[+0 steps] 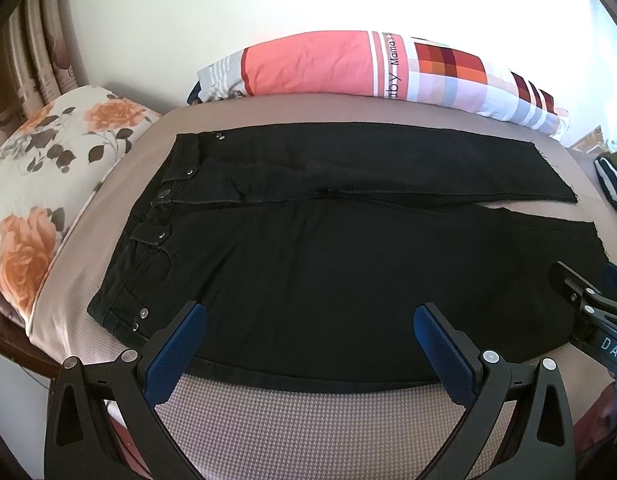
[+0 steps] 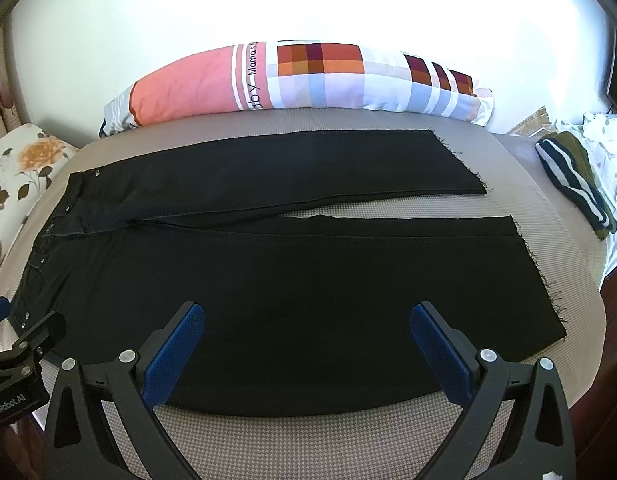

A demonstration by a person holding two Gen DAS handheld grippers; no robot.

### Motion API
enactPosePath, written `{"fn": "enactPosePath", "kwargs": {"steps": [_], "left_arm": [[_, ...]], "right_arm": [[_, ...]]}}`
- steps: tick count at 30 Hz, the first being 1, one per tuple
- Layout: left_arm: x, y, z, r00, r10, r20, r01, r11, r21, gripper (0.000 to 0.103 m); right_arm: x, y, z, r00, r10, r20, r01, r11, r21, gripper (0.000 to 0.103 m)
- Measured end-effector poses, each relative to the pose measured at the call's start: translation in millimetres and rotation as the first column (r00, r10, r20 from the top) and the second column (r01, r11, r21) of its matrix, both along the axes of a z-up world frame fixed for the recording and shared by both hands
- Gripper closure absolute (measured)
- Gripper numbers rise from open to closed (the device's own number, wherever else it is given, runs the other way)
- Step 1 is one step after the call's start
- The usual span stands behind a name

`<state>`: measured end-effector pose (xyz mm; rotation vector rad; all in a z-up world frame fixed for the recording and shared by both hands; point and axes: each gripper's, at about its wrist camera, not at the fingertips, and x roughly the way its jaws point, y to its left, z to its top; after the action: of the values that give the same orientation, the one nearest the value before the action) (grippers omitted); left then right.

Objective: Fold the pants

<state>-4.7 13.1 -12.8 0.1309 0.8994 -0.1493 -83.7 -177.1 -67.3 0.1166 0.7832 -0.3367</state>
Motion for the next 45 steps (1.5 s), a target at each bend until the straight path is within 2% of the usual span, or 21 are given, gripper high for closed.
{"fn": "enactPosePath", "kwargs": {"steps": [36, 42, 45], "left_arm": [[4, 0, -1, 1.000, -0.015, -0.007, 0.014, 1.000, -0.007, 0.001], [23, 16, 6, 1.000, -0.018, -0.014, 0.018, 0.999, -0.039, 0.001], [39, 30, 13, 1.000, -0.010, -0.003, 0.010, 0.999, -0.047, 0.001]], "right_arm": [[4, 2, -3, 1.000, -0.007, -0.004, 0.007, 1.000, -0.007, 0.000], [6, -3, -1, 1.000, 0.017, 0.012, -0.018, 0.998, 0.058, 0.000], [6, -9, 7, 0.996, 0.049, 0.074, -0.057, 0.993, 0.107, 0.000]]}}
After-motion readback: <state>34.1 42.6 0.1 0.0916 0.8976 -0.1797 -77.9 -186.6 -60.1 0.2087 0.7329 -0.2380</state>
